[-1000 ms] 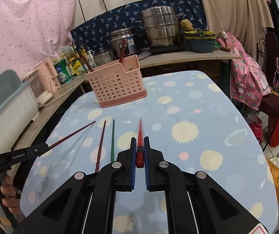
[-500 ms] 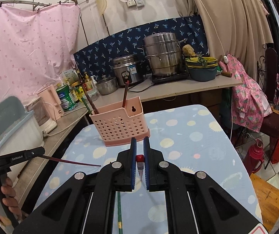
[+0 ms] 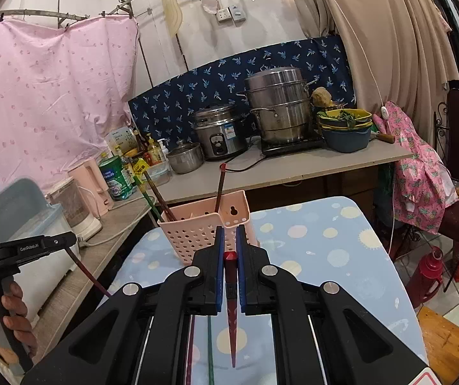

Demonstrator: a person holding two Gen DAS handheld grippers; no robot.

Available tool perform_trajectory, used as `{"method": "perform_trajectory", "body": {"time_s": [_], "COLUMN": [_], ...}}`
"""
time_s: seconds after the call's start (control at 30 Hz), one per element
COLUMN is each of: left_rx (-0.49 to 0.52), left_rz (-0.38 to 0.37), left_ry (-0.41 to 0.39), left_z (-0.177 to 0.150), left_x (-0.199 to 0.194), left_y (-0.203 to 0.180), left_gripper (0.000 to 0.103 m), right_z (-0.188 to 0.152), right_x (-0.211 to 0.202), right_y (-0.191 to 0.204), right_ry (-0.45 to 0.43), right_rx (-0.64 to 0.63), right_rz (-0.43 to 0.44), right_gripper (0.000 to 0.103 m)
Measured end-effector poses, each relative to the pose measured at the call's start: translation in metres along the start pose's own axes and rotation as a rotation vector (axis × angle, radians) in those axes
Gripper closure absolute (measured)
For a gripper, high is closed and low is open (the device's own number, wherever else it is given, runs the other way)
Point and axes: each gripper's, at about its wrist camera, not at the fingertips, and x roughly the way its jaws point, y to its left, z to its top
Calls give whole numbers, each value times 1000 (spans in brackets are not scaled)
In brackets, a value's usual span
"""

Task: Organize utensils
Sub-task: 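Lift both held chopsticks and carry them over the pink holder, then lower the chopsticks into the pink holder and open both tools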

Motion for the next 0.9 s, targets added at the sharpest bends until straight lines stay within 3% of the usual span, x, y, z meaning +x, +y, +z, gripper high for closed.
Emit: {"method": "perform_trajectory", "body": {"time_s": [0.33,0.9], "left_rx": [-15,79], "left_rz": [-11,11], "left_ry": [-113,-284], "left_z": [63,147], "left_x": [-10,13], "left_y": [-13,-60], "left_gripper": [96,96], "right_z": [57,163], "right_x": [16,85], "right_y": [25,63], "right_ry": [-78,-214], "right_rx": [-10,-35], "right_rz": [60,105], "right_gripper": [96,96]}}
